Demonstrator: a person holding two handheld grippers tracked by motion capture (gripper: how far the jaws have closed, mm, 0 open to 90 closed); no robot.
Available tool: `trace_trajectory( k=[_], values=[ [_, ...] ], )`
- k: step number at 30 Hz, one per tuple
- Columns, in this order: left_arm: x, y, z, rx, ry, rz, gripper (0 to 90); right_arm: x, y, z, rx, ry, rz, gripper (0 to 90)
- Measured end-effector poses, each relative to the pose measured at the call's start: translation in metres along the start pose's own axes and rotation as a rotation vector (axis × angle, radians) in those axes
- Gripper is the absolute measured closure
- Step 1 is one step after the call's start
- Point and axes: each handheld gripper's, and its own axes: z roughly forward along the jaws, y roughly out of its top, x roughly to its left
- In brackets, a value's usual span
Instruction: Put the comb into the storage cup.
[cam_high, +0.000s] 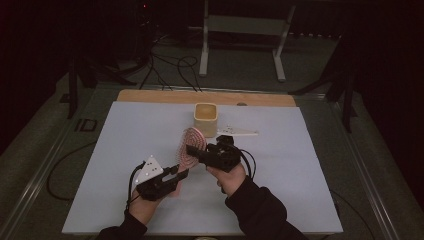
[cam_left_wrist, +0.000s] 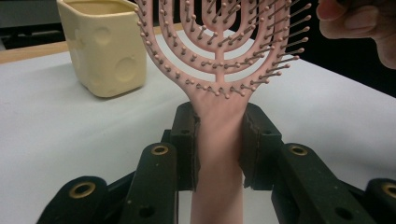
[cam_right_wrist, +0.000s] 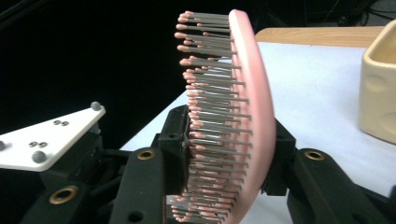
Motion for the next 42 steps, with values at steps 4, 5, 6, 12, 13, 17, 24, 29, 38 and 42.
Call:
trace_trajectory(
  k=[4, 5, 6, 12, 13, 17, 24, 29, 38, 42],
  values=[
    [0.001, 0.0, 0.0, 0.009, -0.01, -0.005, 70.7, 0.003, 0.0, 0.0, -0.009, 0.014, -0.024, 63.6],
    [0.001, 0.0, 0.001, 0.012, -0.011, -0.006, 70.7, 0.003, 0.0, 0.0, -0.009, 0.016, -0.027, 63.6],
    [0.001, 0.001, 0.001, 0.016, -0.011, -0.006, 70.7, 0.004, 0.0, 0.0, -0.009, 0.016, -0.03, 63.7],
    [0.0, 0.002, 0.001, 0.022, -0.016, -0.012, 70.6, 0.004, -0.001, -0.001, -0.022, 0.03, -0.057, 63.9],
    [0.0, 0.003, 0.001, 0.022, -0.022, -0.019, 70.6, 0.004, -0.001, -0.001, -0.024, 0.03, -0.059, 63.9],
    [0.001, 0.003, 0.0, 0.017, -0.038, -0.033, 69.5, 0.007, 0.0, -0.001, -0.036, 0.035, -0.083, 64.1],
    [0.001, 0.006, 0.001, 0.041, -0.063, -0.059, 55.4, 0.008, 0.004, -0.003, -0.047, 0.011, -0.129, 64.3],
    [0.003, 0.007, 0.001, 0.052, -0.064, -0.077, 46.8, 0.007, 0.008, -0.008, -0.067, -0.004, -0.147, 64.3],
    [0.008, 0.007, -0.001, 0.083, -0.072, -0.103, 24.5, 0.002, 0.016, -0.02, -0.095, -0.024, -0.157, 64.3],
    [0.01, 0.006, -0.003, 0.098, -0.079, -0.103, 17.2, -0.001, 0.018, -0.023, -0.1, -0.028, -0.163, 64.3]
  ],
)
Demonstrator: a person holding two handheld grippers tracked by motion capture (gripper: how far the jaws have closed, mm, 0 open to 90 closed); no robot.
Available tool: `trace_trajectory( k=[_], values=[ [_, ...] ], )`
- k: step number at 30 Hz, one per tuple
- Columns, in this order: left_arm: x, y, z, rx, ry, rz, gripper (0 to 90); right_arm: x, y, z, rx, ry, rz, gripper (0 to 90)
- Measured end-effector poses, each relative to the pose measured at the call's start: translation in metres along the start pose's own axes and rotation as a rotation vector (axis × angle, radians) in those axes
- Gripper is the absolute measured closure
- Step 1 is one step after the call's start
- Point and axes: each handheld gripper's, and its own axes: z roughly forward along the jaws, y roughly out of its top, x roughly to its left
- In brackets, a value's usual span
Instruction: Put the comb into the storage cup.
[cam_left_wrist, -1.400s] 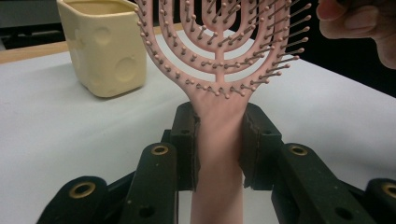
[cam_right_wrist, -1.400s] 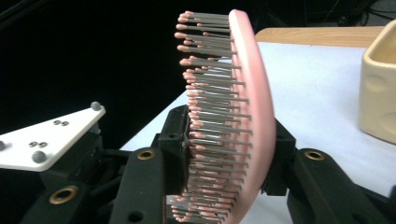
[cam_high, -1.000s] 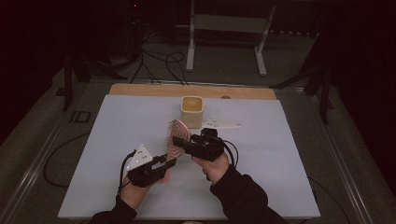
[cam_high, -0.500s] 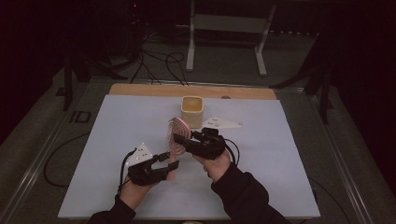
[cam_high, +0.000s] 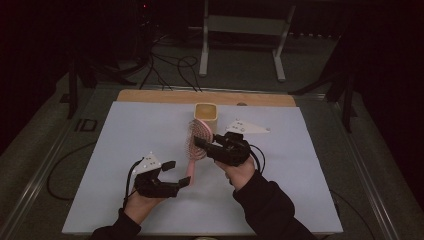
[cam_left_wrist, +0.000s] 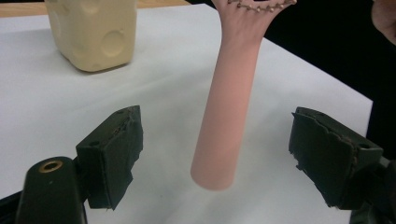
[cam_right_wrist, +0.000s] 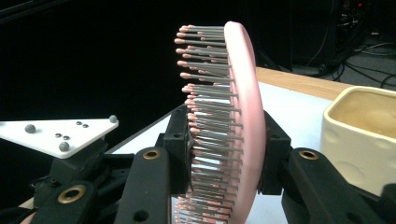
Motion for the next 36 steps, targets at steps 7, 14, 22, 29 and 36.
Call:
trace_trajectory(
  k=[7, 14, 22, 29, 36],
  values=[
    [0.002, -0.004, -0.003, 0.02, -0.001, 0.012, 9.5, -0.004, 0.002, -0.004, -0.005, -0.005, -0.003, 64.3],
    [0.005, -0.009, -0.005, 0.056, -0.032, 0.016, 7.9, -0.005, 0.003, -0.006, -0.007, -0.005, -0.012, 64.3],
    [0.006, -0.012, -0.012, 0.057, 0.004, 0.058, 0.4, -0.007, 0.004, -0.008, -0.012, -0.004, -0.018, 64.3],
    [0.011, -0.019, -0.018, 0.078, 0.012, 0.068, 0.4, -0.009, 0.006, -0.011, -0.018, -0.014, -0.025, 64.3],
    [0.015, -0.027, -0.029, 0.079, 0.041, 0.067, 0.3, -0.011, 0.01, -0.014, -0.024, -0.019, -0.032, 64.3]
  ],
)
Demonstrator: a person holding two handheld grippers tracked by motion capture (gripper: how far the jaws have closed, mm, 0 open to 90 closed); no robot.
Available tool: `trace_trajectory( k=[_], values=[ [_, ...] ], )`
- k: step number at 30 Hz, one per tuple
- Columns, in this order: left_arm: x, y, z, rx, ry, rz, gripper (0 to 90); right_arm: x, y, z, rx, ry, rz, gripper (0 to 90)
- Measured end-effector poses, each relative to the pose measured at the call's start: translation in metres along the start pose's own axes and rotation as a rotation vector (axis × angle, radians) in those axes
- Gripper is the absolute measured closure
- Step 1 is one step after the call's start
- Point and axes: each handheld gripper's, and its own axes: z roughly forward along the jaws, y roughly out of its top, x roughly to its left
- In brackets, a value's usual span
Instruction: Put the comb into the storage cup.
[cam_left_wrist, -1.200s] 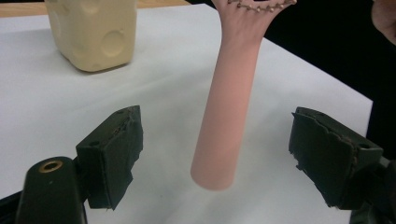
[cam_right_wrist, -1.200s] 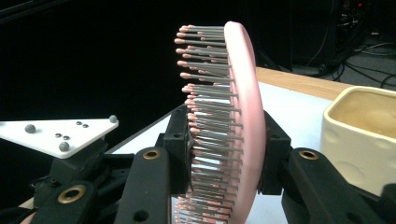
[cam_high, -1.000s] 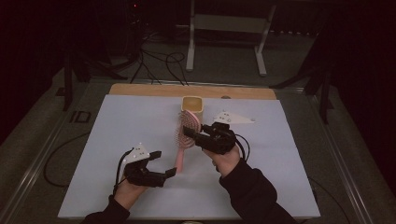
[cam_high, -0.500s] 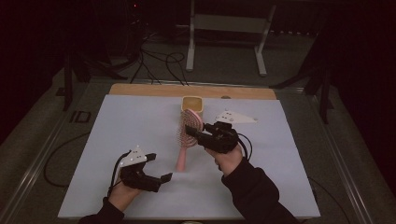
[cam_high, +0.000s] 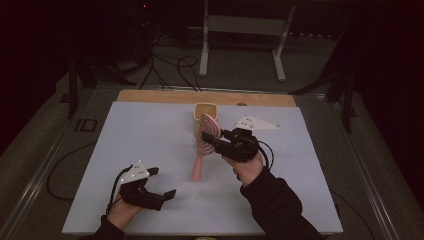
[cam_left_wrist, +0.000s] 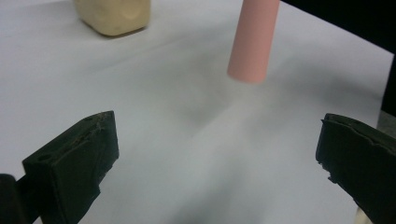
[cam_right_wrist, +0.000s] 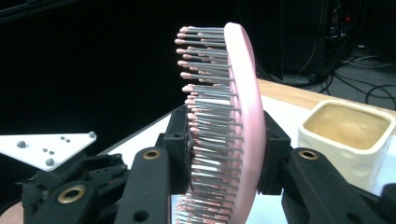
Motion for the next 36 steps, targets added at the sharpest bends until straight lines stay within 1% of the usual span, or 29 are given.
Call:
trace_trajectory(
  k=[2, 4, 7, 9, 12, 13, 19, 24, 26, 28, 29, 33, 36],
  values=[
    [0.002, -0.003, -0.003, 0.005, -0.002, -0.008, 0.3, 0.0, 0.002, -0.001, -0.003, -0.004, -0.004, 64.3],
    [0.003, -0.008, -0.007, -0.001, 0.014, -0.012, 0.3, 0.0, 0.004, -0.002, -0.006, -0.006, -0.011, 64.3],
    [0.005, -0.011, -0.011, -0.005, 0.024, -0.022, 0.3, -0.001, 0.006, -0.003, -0.012, -0.01, -0.015, 64.4],
    [0.008, -0.017, -0.017, -0.01, 0.037, -0.031, 0.3, -0.002, 0.009, -0.004, -0.021, -0.013, -0.016, 64.4],
    [0.01, -0.024, -0.022, -0.005, 0.044, -0.022, 0.3, -0.003, 0.013, -0.005, -0.031, -0.014, -0.013, 64.4],
    [0.011, -0.026, -0.023, -0.009, 0.042, -0.025, 0.3, -0.004, 0.014, -0.006, -0.031, -0.017, -0.016, 64.4],
    [0.016, -0.036, -0.032, -0.012, 0.066, -0.028, 0.3, -0.007, 0.021, -0.011, -0.052, -0.026, -0.019, 64.4],
    [0.021, -0.042, -0.04, -0.023, 0.1, -0.047, 0.3, -0.01, 0.029, -0.015, -0.07, -0.034, -0.02, 64.4],
    [0.023, -0.044, -0.042, -0.02, 0.113, -0.052, 0.3, -0.011, 0.031, -0.017, -0.075, -0.039, -0.021, 64.4],
    [0.024, -0.046, -0.042, 0.0, 0.135, -0.043, 0.3, -0.012, 0.035, -0.018, -0.083, -0.047, -0.029, 64.4],
    [0.025, -0.047, -0.043, 0.008, 0.146, -0.031, 0.4, -0.013, 0.036, -0.019, -0.084, -0.049, -0.031, 64.4],
    [0.027, -0.049, -0.046, 0.0, 0.145, -0.048, 0.4, -0.014, 0.043, -0.021, -0.102, -0.058, -0.041, 64.4],
    [0.027, -0.049, -0.045, 0.0, 0.142, -0.051, 0.4, -0.016, 0.047, -0.021, -0.11, -0.064, -0.042, 64.4]
  ],
)
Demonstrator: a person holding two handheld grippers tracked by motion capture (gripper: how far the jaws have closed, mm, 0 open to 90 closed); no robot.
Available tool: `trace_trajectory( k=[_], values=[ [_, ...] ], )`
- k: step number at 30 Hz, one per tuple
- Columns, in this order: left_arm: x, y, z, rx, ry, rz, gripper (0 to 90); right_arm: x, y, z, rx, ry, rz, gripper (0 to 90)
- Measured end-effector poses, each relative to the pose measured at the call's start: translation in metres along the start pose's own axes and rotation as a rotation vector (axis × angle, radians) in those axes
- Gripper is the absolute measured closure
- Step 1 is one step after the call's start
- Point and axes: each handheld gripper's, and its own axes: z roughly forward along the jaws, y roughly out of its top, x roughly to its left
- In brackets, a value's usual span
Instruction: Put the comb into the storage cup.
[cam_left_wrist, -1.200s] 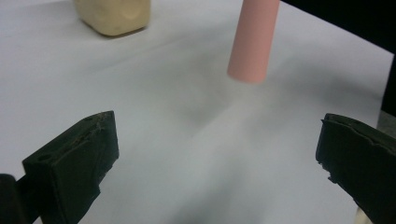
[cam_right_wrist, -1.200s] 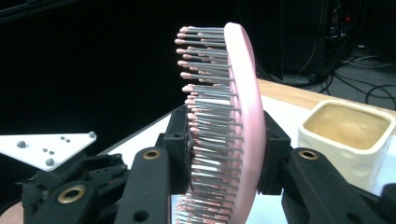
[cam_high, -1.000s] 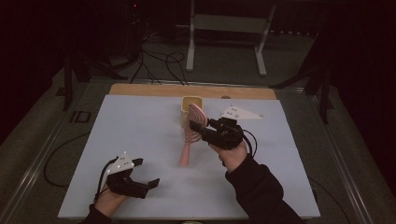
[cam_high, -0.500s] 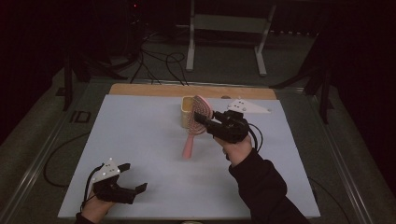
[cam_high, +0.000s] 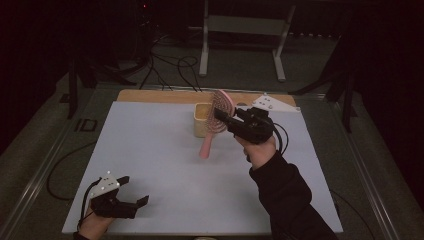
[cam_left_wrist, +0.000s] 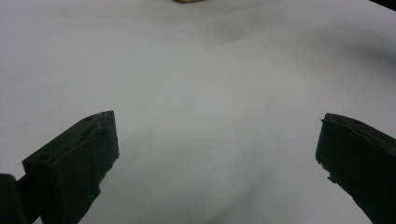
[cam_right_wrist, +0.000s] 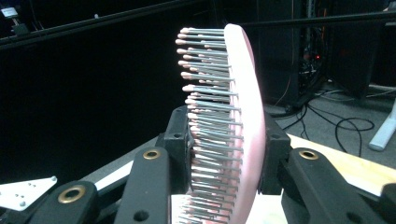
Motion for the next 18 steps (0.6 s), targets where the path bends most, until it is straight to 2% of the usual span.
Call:
trace_trajectory(
  k=[18],
  values=[
    [-0.004, 0.0, 0.002, 0.008, -0.029, 0.01, 0.4, -0.012, 0.023, 0.005, -0.054, -0.055, -0.02, 64.4]
  ],
)
